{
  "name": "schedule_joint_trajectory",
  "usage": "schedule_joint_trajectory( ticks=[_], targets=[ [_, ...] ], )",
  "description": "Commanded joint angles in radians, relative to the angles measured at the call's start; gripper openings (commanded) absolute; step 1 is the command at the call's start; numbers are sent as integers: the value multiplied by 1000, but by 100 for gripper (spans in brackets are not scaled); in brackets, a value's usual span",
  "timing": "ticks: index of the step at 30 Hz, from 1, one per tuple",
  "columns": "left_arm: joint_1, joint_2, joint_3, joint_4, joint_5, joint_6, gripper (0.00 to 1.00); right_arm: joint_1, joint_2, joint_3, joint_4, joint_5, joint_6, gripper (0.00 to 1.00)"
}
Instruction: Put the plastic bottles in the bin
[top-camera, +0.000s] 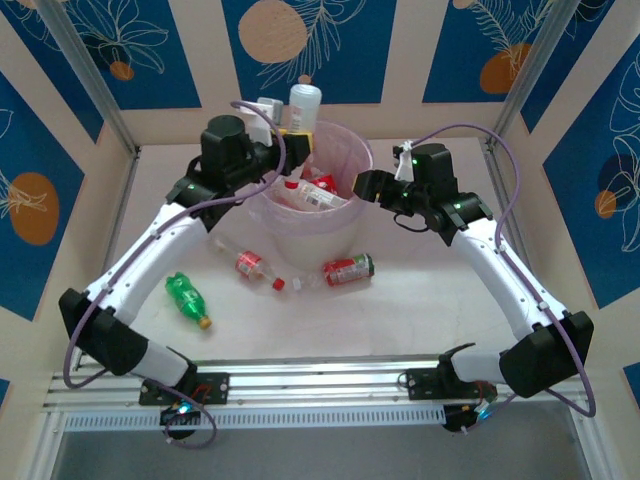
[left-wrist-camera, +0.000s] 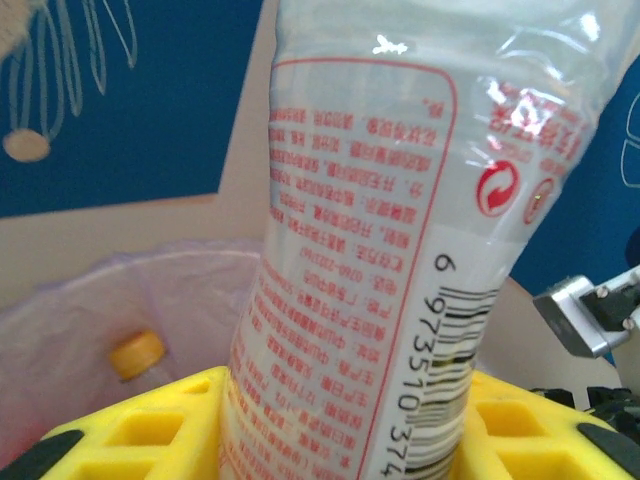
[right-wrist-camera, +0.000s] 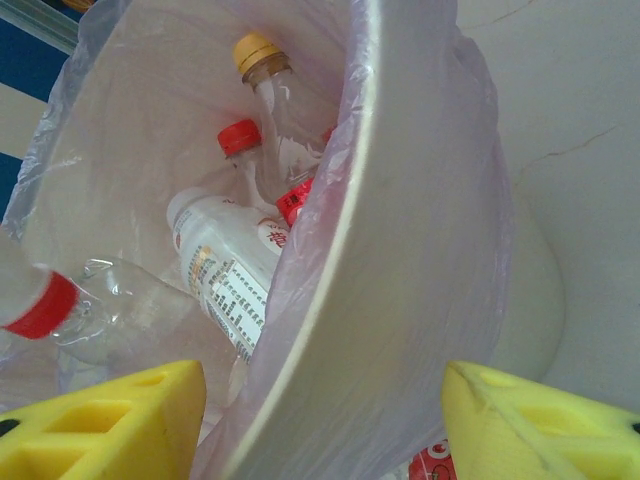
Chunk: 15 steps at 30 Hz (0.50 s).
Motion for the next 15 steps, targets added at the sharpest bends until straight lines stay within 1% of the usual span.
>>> schedule_joint_trajectory(
  ticks=[1, 10, 12, 15],
  targets=[
    [-14, 20, -36, 68, 18, -28, 43, 9, -9, 5, -12, 18, 5, 64],
    [-20, 46, -165, 111, 30, -67, 46, 11, 14, 18, -10, 16, -2, 64],
    [-23, 59, -176, 107, 40, -68, 49, 13, 20, 20, -6, 14, -2, 64],
    [-23, 78, -174, 97, 56, -62, 57, 16, 29, 22, -1, 14, -2, 64]
  ],
)
